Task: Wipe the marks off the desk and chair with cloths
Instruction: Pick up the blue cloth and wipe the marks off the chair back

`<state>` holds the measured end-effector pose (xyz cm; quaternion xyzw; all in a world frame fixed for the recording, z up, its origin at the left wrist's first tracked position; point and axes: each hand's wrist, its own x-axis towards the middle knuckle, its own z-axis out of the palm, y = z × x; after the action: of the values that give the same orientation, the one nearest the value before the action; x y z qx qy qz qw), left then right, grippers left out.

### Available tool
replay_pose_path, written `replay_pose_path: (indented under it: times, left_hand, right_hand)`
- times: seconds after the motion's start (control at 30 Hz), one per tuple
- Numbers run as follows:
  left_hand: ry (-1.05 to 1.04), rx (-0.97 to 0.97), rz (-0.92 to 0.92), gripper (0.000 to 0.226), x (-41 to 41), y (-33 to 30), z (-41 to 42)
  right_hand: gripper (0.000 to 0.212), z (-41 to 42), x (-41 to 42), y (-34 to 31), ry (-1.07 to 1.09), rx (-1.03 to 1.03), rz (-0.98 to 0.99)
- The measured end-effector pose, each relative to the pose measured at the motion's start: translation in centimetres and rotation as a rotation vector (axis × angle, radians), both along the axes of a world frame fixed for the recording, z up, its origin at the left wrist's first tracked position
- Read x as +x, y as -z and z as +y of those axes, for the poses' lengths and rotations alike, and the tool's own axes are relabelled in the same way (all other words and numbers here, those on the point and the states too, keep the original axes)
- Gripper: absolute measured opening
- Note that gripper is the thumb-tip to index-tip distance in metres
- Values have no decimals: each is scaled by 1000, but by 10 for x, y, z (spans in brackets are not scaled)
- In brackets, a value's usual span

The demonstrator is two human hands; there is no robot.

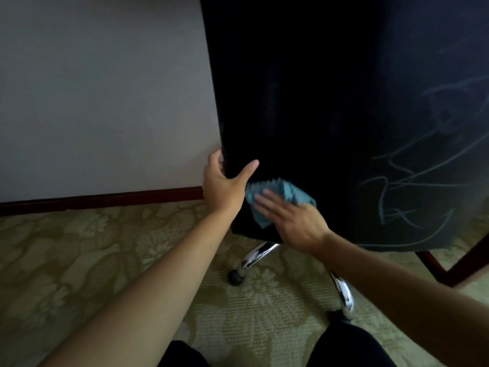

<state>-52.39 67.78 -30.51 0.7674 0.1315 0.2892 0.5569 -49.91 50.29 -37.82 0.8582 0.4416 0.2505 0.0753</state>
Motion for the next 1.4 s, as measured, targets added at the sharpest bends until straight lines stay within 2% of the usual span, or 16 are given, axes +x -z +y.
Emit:
replay_pose_path:
  times: [0.07, 0.17, 0.23, 0.3, 0.4, 0.53, 0.63, 0.77, 0.9, 0.97, 1.03, 1.13, 1.2, 1.33, 1.4]
  left_hand:
    - [1, -35, 4, 54, -1, -1, 2]
    - [55, -87, -1, 36, -2, -3, 6]
    - [79, -57, -2, 33, -4, -2, 9]
    - [95, -34, 6, 31, -6, -1, 10]
    - [74, -20, 4, 34, -6, -4, 9]
    - [81, 29, 22, 39, -4, -8, 13]
    - [94, 77, 56, 40, -4, -11, 18]
    - [61, 104, 62, 38, -4, -9, 20]
    - [-55, 176, 92, 45, -7, -6, 10]
    - [-175, 211, 32, 51, -13, -5, -2]
    - [-238, 240, -163, 45, -18, -12, -17]
    - [-126, 445, -412, 38, -21, -23, -37]
    - [5, 626, -497, 38, -20, -29, -52]
    - [219, 920, -468, 39, -22, -31, -77]
    - [264, 1033, -422, 42, -20, -30, -81]
  right_hand:
    - [61, 17, 11, -30, 36, 80, -128]
    - [57, 31, 13, -30, 47, 126, -166]
    - [57, 33, -1, 4, -6, 13, -119]
    - [57, 27, -21, 39, -22, -221, -77]
    - [58, 29, -18, 36, -41, -302, -94]
    - [61, 48, 5, -23, 85, -177, -230]
    - [62, 45, 3, -24, 124, -153, -247]
    - [69, 45, -11, -2, 138, -107, -167]
    - [65, 30, -14, -22, 106, -25, -77]
    - [60, 7, -12, -49, 100, 52, -119]
    - [54, -15, -5, -78, 73, 177, -207]
    - [50, -35, 8, -103, 73, 357, -306]
    - [51, -50, 6, -85, 45, 413, -264]
    - [57, -91, -28, 10, 59, 175, -92]
    - [57, -109, -35, 27, 113, 109, -73]
